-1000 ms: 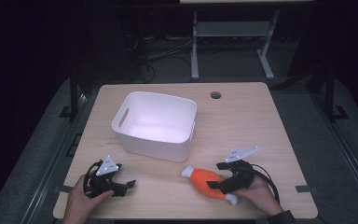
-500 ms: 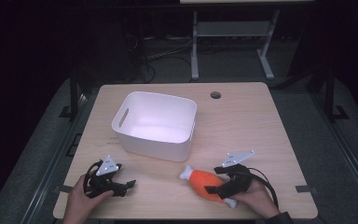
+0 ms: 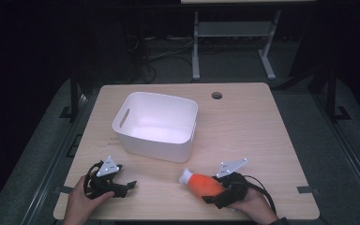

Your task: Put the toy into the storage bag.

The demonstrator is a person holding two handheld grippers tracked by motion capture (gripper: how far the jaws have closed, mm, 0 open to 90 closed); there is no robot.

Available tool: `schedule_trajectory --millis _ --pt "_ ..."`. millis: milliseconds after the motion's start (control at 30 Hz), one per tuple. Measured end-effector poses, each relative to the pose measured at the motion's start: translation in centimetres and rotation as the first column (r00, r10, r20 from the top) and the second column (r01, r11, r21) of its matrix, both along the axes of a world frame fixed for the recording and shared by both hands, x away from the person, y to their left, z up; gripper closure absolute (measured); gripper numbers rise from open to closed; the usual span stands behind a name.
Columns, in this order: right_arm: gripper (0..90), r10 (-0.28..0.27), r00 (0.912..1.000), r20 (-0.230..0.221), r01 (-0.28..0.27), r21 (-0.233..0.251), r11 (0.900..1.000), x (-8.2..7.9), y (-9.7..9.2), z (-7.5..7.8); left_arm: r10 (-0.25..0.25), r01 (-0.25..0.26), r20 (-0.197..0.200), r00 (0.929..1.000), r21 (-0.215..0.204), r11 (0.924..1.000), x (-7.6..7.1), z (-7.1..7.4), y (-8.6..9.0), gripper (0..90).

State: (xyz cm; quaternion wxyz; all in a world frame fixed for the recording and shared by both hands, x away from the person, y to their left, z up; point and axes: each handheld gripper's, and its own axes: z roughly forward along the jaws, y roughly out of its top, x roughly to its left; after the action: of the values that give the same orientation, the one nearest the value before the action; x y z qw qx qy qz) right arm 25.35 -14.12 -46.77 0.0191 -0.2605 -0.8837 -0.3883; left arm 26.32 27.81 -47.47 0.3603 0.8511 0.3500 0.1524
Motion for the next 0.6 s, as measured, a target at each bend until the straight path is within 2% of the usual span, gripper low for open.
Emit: schedule_trajectory --millis 133,333,600 --pt "24.1 0.014 0.9999 0.004 -0.014 -0.008 0.9999 -0.21 0.21 -0.05 0.000 0.000 0.000 1.0000 0.000 1.0000 0.00 0.00 0.00 12.7" --pt "36.6 0.036 0.9993 0.012 -0.036 0.005 0.9993 -0.39 0.21 0.06 0.000 0.000 0.000 1.0000 0.000 1.0000 0.00 0.00 0.00 12.8" --pt "41.2 0.046 0.9986 0.025 -0.046 0.010 0.9989 -0.52 0.17 0.16 0.000 0.000 0.000 1.0000 0.000 1.0000 0.00 0.00 0.00 12.7"
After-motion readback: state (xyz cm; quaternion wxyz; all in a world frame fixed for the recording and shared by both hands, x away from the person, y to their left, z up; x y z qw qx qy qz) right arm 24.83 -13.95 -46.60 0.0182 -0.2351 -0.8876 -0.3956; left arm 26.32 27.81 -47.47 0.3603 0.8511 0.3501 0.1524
